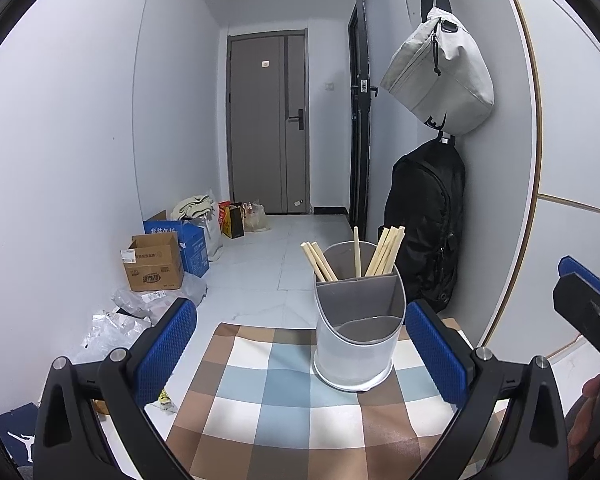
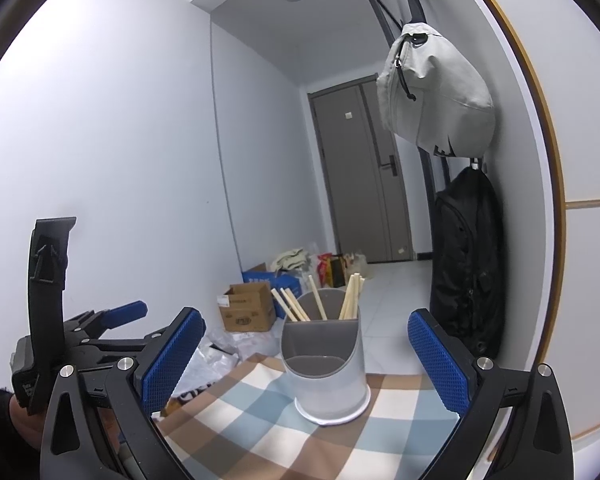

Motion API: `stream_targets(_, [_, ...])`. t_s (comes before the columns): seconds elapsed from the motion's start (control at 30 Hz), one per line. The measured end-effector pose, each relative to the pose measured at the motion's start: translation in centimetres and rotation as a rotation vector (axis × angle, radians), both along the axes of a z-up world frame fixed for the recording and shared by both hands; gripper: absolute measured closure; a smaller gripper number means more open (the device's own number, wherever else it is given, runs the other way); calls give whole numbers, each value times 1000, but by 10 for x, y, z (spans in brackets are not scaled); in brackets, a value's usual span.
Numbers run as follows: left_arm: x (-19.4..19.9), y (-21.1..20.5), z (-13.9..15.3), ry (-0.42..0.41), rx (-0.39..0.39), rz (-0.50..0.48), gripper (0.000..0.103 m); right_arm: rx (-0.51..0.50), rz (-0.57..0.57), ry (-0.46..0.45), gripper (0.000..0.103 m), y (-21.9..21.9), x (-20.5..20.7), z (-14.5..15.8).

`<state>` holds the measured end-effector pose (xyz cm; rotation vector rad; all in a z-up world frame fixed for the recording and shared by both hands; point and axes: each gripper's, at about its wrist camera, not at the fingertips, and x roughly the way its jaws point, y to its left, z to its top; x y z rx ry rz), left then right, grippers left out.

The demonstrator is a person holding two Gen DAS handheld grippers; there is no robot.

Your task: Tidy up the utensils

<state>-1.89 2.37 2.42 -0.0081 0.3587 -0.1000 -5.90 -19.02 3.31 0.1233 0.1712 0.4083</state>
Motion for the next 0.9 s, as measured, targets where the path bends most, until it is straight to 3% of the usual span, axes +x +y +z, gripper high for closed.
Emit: stream_targets(0.9, [1, 6, 2, 1, -23, 32, 1, 2, 1, 2, 0, 0, -1, 0])
